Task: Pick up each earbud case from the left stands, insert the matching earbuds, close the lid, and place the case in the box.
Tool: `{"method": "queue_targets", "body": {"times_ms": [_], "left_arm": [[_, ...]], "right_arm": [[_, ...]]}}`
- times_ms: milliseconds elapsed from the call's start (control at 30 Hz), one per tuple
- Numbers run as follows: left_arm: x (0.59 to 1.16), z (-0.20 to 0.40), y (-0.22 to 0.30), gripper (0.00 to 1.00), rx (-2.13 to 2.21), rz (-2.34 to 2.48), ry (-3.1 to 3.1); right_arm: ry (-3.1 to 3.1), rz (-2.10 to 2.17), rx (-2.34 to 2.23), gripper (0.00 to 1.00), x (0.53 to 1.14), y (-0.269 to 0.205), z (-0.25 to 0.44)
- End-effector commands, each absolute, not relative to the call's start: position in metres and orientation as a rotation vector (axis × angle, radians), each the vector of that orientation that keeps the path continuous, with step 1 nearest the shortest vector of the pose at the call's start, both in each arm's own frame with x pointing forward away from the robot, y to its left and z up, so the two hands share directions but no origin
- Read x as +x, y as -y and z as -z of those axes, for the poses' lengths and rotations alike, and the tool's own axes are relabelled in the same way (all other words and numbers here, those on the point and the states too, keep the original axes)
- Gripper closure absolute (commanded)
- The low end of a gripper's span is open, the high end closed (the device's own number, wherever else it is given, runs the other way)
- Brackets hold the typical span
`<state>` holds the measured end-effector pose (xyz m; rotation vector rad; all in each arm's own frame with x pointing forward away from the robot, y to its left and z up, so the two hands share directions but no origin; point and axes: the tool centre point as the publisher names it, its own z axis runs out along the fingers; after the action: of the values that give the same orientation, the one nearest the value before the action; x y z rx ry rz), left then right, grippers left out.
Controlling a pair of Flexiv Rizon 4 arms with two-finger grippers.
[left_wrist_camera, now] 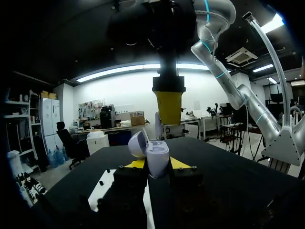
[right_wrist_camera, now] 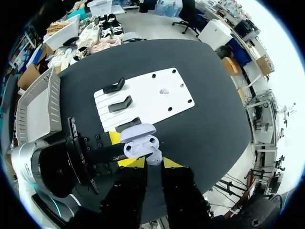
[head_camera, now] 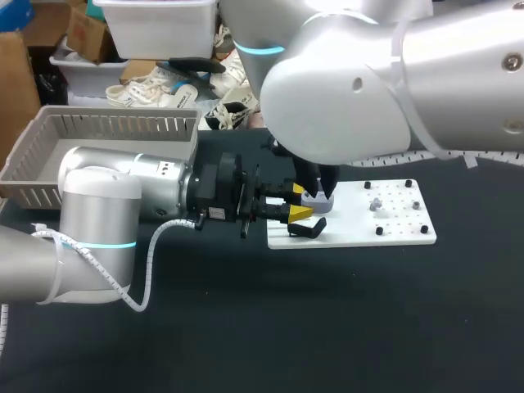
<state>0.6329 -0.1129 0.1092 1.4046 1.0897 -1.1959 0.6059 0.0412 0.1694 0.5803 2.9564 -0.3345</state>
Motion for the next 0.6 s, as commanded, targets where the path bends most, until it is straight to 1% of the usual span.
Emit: {"method": "queue_targets", "body": {"times_ms": [33,600], "left_arm": [[0.6331,-0.109,0.1129,1.0,1.404,1.196,-1.089],[0.6331,-0.109,0.1129,1.0,1.404,1.196,-1.089]], "right_arm": [[-2.965,0.345,0.585,1.0,0.6108,-0.0427,-0.1675],[-2.978,0.357,0.597,1.0,0.612,-0.0402,-0.1619]]}}
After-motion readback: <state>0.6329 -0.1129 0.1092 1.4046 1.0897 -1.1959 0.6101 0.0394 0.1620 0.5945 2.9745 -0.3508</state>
